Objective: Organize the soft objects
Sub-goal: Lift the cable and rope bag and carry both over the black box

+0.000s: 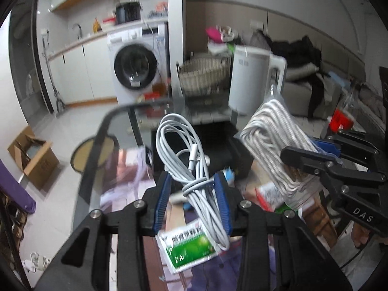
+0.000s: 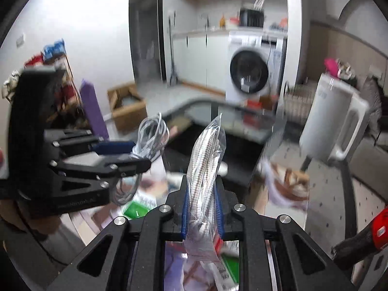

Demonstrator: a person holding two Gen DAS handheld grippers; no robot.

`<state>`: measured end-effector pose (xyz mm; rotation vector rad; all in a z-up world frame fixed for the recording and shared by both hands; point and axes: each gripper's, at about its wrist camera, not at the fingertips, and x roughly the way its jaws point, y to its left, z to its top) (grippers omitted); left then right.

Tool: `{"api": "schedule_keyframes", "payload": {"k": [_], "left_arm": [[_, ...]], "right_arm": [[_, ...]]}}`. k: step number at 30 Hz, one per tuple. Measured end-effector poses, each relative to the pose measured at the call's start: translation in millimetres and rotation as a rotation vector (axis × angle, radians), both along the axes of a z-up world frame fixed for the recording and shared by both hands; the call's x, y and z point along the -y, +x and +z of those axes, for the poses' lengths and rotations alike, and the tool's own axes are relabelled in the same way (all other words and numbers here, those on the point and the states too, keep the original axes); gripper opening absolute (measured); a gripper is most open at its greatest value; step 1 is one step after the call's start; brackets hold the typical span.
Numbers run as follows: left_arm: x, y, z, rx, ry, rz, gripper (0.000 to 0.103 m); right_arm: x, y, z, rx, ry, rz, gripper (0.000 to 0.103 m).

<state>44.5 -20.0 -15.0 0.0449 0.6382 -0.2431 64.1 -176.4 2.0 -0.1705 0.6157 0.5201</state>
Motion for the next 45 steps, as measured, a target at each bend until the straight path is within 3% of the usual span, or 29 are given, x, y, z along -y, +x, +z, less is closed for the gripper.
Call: {"api": "schedule_keyframes", "payload": {"k": [12,16,21,30,38,45], "left_arm": [[-27,-37,37,0.28,-0.075,0.018,0.036],[-31,-52,46,0.366,-0.085,0.023,0.036],[-33,-73,53,0.457,-0.054,0.009,0.036],[-35,-68,53,0.429,-0.074,0.017,0.036],[-30,-28,57,0.381,-0.088,0.034,0.036],[-21,16,66,0.413,-0.083,0.047,0.036]], "right_arm": [[-4,-68,50,0.439,0.039,-0.012,0.017],[-5,-87,58,0.509,0.057,0.003,0.017],[-1,-97,61,0.536,0.102,-0.007,0.017],[8,-94,61,0.525,0.146,-0.041,0.017],[6,-80,60,0.507,0.136,-0.05,0.017],[-2,-48,69,0.528,0.168,-0.086,0.017]]}}
